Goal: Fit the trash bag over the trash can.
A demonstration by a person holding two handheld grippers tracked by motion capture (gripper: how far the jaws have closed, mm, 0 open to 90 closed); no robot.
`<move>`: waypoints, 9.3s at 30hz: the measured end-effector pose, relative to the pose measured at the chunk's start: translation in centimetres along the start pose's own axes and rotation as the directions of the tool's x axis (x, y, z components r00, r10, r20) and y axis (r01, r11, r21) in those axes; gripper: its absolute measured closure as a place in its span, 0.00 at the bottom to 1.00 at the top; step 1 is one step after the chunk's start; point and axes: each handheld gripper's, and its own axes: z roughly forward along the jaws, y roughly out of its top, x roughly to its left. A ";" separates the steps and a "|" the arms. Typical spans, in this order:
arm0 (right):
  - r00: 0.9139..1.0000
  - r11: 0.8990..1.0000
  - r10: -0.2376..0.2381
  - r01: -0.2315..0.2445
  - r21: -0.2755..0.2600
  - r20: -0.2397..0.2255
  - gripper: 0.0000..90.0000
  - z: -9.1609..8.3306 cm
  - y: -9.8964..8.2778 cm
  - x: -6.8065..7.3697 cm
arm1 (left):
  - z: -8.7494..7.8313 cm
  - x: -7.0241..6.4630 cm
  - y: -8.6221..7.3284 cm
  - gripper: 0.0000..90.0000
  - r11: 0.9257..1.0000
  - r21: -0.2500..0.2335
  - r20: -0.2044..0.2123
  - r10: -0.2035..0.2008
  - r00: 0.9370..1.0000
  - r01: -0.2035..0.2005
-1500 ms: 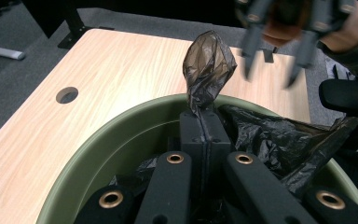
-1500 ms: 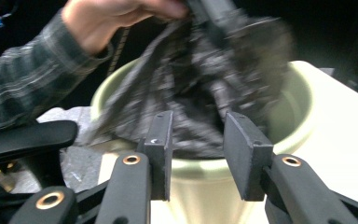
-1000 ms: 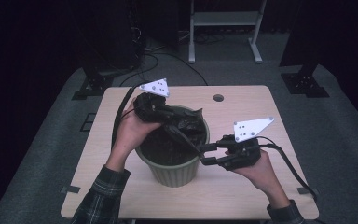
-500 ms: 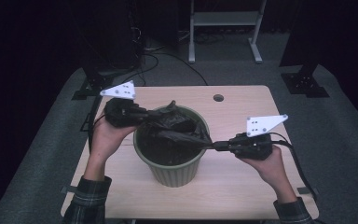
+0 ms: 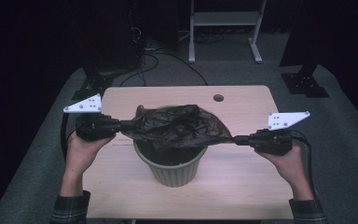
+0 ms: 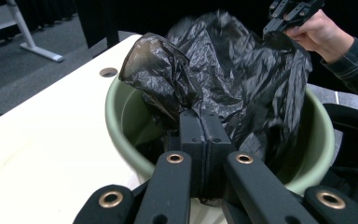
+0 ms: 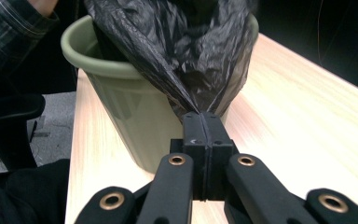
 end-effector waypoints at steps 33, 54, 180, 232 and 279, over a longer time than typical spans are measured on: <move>0.999 0.996 -0.008 0.010 -0.085 0.031 0.72 -3.2 2.3 0.0 | -1.1 0.6 -3.4 0.95 0.998 -0.036 -0.017 -0.061 0.998 0.060; 0.989 0.991 -0.132 0.130 -0.030 -0.061 0.96 6.2 7.9 1.0 | -1.0 1.1 -3.4 0.94 0.997 -0.048 -0.014 -0.063 0.998 0.062; 0.963 0.990 0.106 -0.126 0.065 0.247 1.00 11.7 5.1 -9.1 | 1.3 0.9 -1.6 0.92 0.999 0.024 -0.005 0.042 0.999 -0.042; 0.997 0.989 0.065 -0.070 -0.134 -0.046 0.47 3.5 7.5 -2.9 | 0.1 1.0 1.6 0.36 0.997 -0.031 -0.109 0.064 0.992 -0.068; 0.924 0.947 0.060 0.067 0.313 -0.379 0.99 11.9 -5.1 8.0 | 4.9 5.5 -3.4 1.00 0.978 0.139 -0.147 -0.138 0.979 0.159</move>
